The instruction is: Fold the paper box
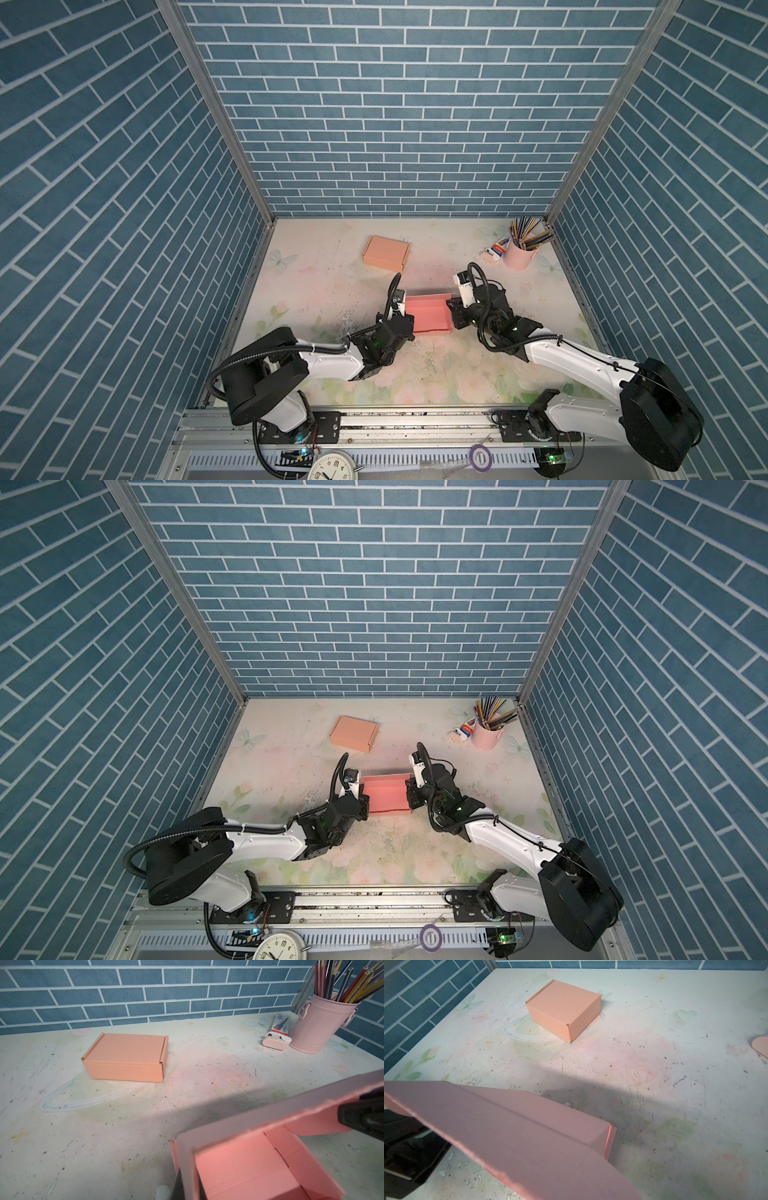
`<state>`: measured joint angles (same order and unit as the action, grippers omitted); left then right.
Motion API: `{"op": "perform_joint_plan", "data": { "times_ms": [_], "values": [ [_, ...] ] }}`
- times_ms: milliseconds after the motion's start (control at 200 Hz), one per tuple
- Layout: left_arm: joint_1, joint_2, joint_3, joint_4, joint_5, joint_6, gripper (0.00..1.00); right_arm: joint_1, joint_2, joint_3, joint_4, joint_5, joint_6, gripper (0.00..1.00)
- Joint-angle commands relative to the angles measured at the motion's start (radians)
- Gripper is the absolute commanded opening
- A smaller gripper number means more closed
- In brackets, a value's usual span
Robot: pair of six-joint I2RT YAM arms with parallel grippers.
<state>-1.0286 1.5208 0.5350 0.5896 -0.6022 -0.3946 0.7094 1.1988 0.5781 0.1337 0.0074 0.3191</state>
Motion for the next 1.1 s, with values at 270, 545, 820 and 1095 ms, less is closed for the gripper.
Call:
{"op": "perform_joint_plan", "data": {
  "times_ms": [270, 545, 820, 1095],
  "values": [
    [-0.044, 0.032, -0.048, 0.103, -0.045, 0.021, 0.01, 0.045, -0.030, -0.030, -0.007, 0.030, 0.049, 0.16],
    [-0.053, 0.066, -0.043, 0.098, -0.047, 0.003, 0.01, 0.078, -0.042, -0.065, -0.019, 0.079, 0.059, 0.16],
    [-0.075, 0.074, -0.069, 0.140, -0.063, 0.019, 0.00, 0.094, -0.080, -0.102, -0.026, 0.108, 0.071, 0.16],
    [-0.102, 0.130, -0.091, 0.215, -0.088, 0.023, 0.00, 0.104, -0.114, -0.129, -0.031, 0.129, 0.085, 0.16]
  ]
}}
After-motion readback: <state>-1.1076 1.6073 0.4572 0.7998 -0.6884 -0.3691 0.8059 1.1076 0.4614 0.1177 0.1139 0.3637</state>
